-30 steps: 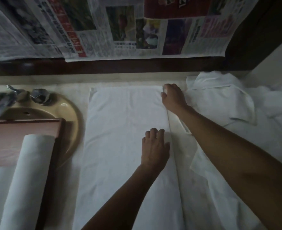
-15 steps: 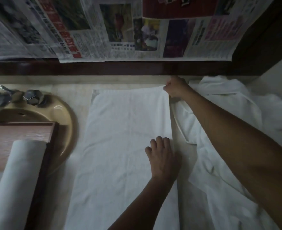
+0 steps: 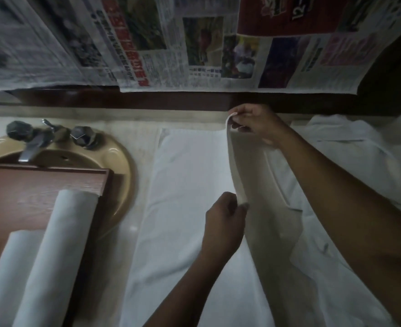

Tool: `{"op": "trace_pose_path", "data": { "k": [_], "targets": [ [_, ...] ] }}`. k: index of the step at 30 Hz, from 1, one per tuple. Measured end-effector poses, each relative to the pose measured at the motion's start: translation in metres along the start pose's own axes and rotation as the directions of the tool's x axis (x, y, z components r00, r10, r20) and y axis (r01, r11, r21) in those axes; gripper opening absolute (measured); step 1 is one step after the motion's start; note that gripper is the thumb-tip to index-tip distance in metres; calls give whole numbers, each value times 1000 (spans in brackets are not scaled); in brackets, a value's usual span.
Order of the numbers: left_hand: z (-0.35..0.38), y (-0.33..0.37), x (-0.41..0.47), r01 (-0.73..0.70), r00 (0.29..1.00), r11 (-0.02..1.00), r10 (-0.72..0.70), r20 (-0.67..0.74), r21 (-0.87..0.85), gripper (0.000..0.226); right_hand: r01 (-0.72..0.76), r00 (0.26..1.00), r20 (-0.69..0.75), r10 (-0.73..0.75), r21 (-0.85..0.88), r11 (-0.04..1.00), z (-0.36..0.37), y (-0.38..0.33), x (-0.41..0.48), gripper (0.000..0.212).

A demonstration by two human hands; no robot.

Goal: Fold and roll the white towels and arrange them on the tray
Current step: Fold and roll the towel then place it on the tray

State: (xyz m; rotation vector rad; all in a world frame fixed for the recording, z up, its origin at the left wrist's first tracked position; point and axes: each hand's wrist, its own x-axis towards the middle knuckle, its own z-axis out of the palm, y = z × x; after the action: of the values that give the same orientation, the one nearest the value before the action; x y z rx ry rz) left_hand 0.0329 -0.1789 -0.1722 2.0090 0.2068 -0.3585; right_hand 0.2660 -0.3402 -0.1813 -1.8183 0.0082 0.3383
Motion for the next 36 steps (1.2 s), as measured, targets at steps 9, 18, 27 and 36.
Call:
{"op": "trace_pose_path", "data": {
  "k": [9,18,27,36],
  "targets": [
    [-104,-28,-9,218,974,747,-203,96,-628,13,250,964,4,-265,-354,901,126,-28,50,8],
    [-150,-118,18,275,901,886,-373,-223,-372,12,113,988,-19,-152,-577,809,205,12,82,18],
    [-163,-118,20,234,927,847,-343,-154,-478,11,179,970,-15,-242,-629,757,212,29,84,17],
    [-157,-146,31,252,896,963,-268,-355,-90,15,142,979,-51,-200,-534,834,210,19,89,15]
  ]
}}
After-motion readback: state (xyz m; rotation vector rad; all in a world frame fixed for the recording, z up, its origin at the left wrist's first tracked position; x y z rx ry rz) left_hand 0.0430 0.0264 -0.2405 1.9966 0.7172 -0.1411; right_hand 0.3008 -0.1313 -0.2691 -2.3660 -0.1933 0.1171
